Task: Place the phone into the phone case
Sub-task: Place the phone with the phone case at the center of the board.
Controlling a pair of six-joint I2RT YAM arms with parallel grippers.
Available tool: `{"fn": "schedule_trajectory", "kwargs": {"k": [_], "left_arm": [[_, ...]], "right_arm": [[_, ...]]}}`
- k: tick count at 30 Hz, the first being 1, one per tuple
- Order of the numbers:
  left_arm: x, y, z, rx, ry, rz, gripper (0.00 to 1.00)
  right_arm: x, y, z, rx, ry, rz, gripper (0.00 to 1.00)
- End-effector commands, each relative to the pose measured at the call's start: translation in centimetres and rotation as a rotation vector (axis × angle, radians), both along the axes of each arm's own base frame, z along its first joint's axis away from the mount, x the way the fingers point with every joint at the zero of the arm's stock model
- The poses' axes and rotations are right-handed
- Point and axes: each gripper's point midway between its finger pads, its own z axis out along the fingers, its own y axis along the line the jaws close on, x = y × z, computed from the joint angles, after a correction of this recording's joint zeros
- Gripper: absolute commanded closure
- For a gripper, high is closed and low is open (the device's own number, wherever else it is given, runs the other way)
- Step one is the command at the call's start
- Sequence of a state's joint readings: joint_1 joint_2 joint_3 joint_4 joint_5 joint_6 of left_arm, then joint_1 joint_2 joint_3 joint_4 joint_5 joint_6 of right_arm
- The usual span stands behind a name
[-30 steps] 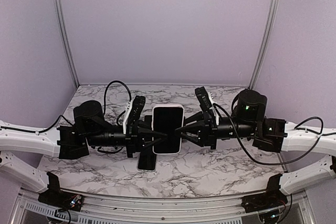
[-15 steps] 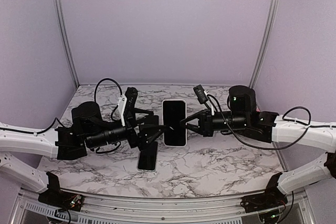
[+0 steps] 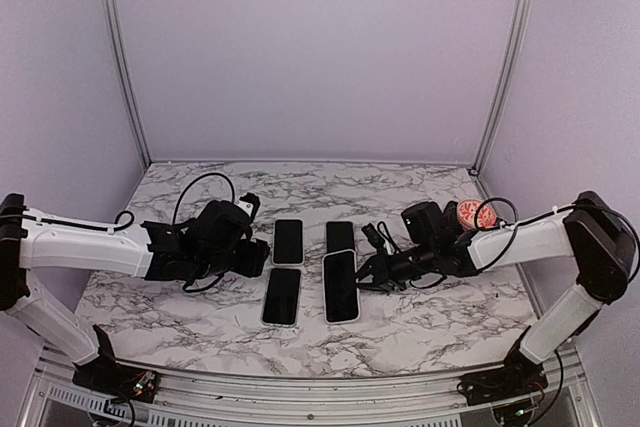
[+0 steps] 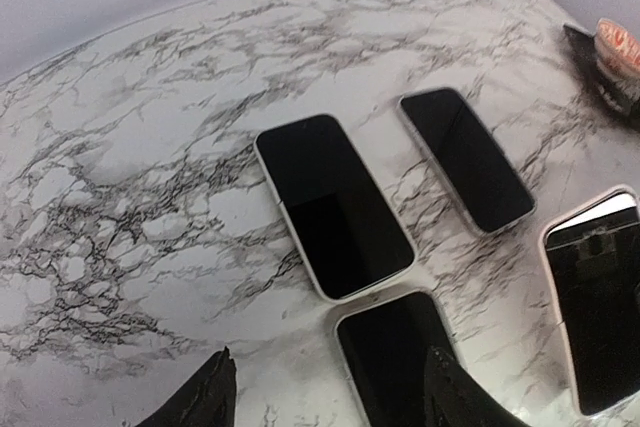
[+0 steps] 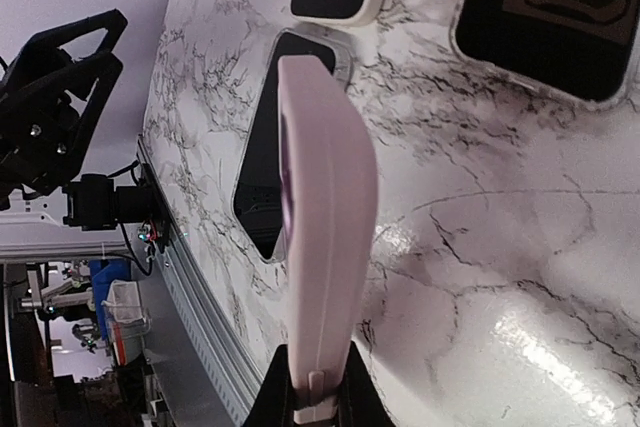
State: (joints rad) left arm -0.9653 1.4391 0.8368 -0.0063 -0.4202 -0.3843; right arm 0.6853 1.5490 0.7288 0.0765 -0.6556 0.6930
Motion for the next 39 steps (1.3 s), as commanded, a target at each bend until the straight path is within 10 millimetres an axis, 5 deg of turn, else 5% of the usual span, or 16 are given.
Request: {"fn": "schedule_trajectory", "kwargs": {"k": [1,5,21,28,35,38,39], "left_arm": [[-1.7,2.6,-5.3,0.146,0.151,0.021,0.38],[-1.9,2.3,-6.6,0.155,0.186,0.015,0.38],[-1.4,1.9,-5.5,0.136,0.147,0.014,0.37],[-1.3,1.8,-5.5,0.134,0.146,0.008,0.37],[-1.2,1.7,-5.0,0.128,0.130,0.009,0.34],[-1.0,2.1,-4.7,0.131,0.117,0.015,0.31],[-0.9,2.3,-4.5,0.130,0.112,0.021,0.30]], "right_arm": [[-0.1,0.4,-0.3,0.114,0.117,-0.031,1.00],[-0.9,-0.2,-2.5,0.087,0.203,-0.057,1.00],[-1.2,-0.7,-7.1,-0.007,0.279,-0.063,0.94],[-1.4,-2.6,-8.3,-0.102,0.270,-0.124,0.75],[0.0,-3.3,-6.8,-0.208,0.188,-0.128,0.55],[1.1,-3.9,-5.1,-0.268,0.115,-0.137,0.34],[1.7,-4.2,-4.4,-0.296,0.082,-0.143,0.19]]}}
